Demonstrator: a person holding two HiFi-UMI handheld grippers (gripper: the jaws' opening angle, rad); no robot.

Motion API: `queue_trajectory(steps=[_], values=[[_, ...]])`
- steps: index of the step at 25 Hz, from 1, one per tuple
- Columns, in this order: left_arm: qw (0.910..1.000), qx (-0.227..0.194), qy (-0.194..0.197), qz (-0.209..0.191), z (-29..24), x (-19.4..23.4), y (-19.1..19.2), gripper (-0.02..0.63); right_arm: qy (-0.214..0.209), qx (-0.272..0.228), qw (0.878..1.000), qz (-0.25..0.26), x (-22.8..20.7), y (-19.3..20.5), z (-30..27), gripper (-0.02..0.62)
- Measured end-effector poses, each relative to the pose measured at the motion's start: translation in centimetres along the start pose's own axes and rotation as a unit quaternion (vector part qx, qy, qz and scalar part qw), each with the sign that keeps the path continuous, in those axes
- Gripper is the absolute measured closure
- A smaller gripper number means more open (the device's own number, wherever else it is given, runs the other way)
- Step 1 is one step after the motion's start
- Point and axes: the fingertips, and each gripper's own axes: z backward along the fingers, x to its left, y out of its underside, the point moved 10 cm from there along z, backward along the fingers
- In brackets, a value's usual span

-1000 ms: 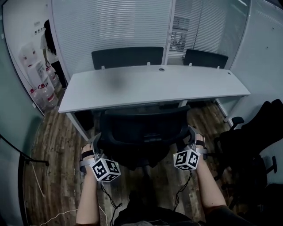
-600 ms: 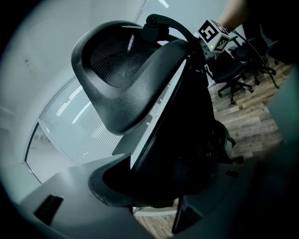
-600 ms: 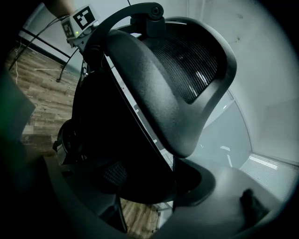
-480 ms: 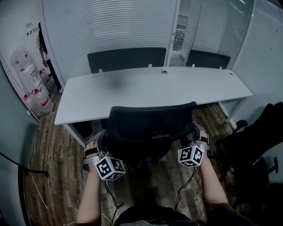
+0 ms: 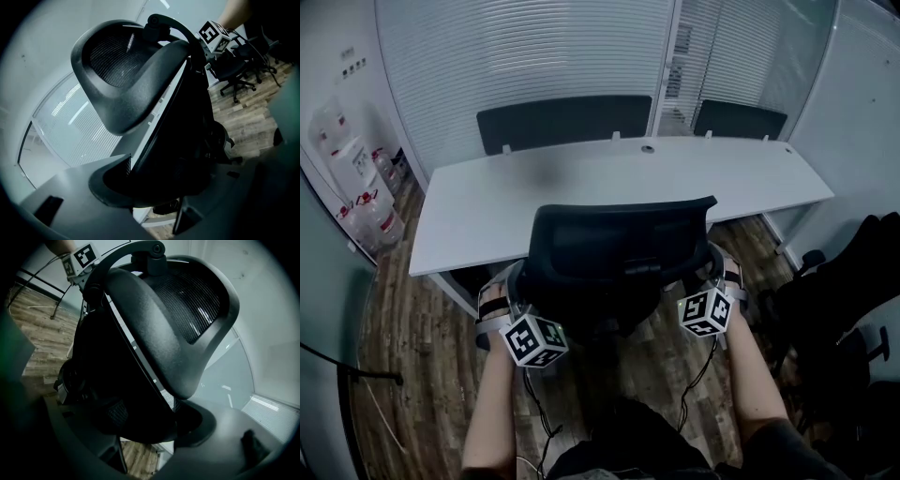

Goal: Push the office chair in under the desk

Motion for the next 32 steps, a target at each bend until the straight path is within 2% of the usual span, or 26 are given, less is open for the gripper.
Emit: queue_trajectory(steps=[13, 24, 28, 32], values=[[1.0000, -0.002, -0.006, 0.002, -5.2, 2.7, 0.4, 0.341, 0.014, -0.031, 0.999, -0.006, -0.7, -1.3, -5.3, 0.301], [0.9998, -0.001, -0.011, 0.015, -8.1, 3.6, 0.4, 0.336, 0.024, -0.039, 0.999, -0.002, -1.1, -1.7, -8.2, 0.301], [0.9994, 0.006, -0.018, 0.027, -8.2, 3.5, 0.4, 0.331, 0.025, -0.034, 0.999, -0.001, -1.1, -1.6, -8.3, 0.301], [0.9981, 0.025, -0.019, 0.054, -7.3, 3.6, 0.6, 0.299, 0.029, -0.020, 0.999, -0.001, -1.1, -1.7, -7.7, 0.301]])
